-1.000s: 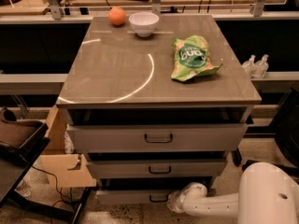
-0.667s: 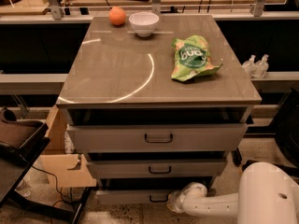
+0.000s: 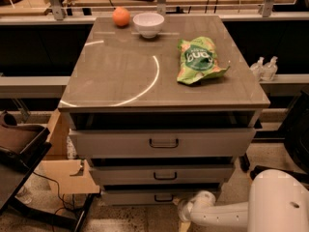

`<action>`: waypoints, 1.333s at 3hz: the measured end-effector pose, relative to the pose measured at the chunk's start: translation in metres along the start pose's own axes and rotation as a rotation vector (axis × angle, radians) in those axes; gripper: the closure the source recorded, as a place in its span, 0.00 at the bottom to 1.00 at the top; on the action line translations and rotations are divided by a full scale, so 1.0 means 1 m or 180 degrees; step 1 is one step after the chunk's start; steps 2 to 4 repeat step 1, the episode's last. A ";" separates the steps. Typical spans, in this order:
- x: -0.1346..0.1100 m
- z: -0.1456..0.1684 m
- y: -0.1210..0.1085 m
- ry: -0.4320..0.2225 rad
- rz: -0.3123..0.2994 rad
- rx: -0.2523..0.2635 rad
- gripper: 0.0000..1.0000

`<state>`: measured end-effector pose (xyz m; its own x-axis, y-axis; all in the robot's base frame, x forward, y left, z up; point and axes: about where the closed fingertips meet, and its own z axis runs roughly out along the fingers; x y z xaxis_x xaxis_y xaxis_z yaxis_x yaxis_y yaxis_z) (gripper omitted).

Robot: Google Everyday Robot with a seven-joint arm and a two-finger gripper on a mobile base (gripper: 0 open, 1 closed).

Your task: Close bottom drawer

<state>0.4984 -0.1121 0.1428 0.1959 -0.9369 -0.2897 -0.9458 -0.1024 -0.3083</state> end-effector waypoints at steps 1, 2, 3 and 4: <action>0.000 0.000 0.000 0.0000 0.0000 0.0000 0.00; 0.000 0.000 0.000 0.0000 0.0000 0.0000 0.00; 0.000 0.000 0.000 0.0000 0.0000 0.0000 0.00; 0.000 0.000 0.000 0.0000 0.0000 0.0000 0.00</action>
Offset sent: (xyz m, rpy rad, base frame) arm 0.0000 0.0000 0.0000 0.0000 0.0000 0.0000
